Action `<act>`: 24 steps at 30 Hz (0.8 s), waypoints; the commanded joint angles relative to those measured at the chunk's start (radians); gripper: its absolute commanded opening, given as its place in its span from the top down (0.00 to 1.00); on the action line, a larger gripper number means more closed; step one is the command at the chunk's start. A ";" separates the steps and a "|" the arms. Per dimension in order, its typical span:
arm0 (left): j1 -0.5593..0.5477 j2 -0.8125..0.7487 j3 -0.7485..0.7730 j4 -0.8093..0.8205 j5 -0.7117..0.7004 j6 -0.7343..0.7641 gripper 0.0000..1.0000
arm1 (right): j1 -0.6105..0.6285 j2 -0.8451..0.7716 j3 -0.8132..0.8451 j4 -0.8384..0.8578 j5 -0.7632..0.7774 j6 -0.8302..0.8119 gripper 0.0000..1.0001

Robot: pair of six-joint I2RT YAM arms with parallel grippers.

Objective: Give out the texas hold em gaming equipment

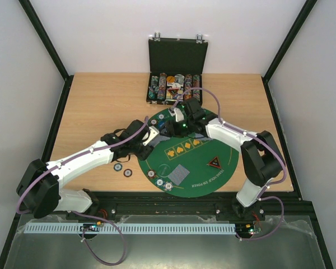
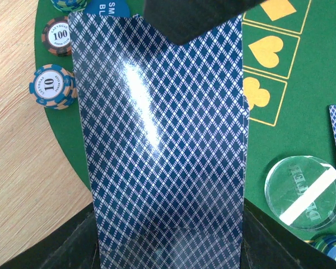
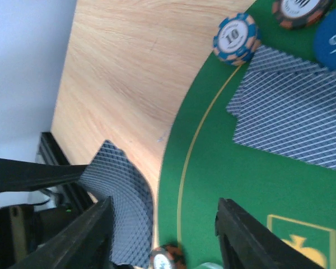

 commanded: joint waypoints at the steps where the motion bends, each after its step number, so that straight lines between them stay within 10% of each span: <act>1: 0.000 -0.018 0.001 0.006 0.002 0.007 0.42 | 0.023 -0.012 -0.015 0.049 -0.077 0.021 0.55; 10: 0.000 -0.020 0.002 0.006 0.002 0.007 0.42 | 0.029 -0.013 -0.023 0.057 -0.036 0.040 0.97; 24: 0.000 -0.021 0.002 0.006 0.000 0.007 0.42 | -0.192 -0.201 -0.200 0.067 0.209 0.091 0.99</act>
